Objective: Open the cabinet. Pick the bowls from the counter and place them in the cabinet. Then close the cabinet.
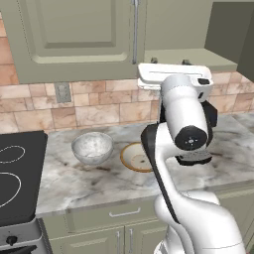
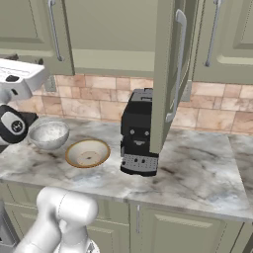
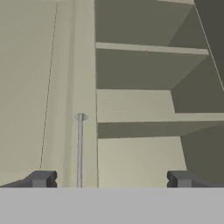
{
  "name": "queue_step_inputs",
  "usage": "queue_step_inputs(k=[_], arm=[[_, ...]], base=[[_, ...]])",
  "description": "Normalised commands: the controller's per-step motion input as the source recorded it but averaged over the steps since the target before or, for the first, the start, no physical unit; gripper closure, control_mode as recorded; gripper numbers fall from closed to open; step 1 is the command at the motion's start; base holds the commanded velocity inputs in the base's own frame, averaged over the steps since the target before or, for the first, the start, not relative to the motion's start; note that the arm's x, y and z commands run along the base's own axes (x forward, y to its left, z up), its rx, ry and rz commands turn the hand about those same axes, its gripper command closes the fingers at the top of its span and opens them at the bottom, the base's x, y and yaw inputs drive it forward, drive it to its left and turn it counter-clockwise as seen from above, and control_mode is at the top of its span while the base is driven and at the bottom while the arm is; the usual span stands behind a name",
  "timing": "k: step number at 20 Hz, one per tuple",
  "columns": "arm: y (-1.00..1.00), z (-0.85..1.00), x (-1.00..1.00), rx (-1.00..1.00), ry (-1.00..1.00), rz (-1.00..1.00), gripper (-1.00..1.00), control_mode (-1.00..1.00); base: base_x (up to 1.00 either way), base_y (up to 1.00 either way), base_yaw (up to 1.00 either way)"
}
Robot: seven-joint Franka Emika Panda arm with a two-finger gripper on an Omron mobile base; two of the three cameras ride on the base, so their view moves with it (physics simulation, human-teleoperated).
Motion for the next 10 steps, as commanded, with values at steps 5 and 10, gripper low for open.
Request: queue_step_inputs(k=[5,10], arm=[[0.0,0.0,0.74,0.0,0.09,0.0,-1.0,-1.0],[0.08,-0.01,0.79,0.0,0.07,0.0,-1.0,-1.0]], base=[[0.0,0.0,0.0],[0.0,0.0,0.0]])
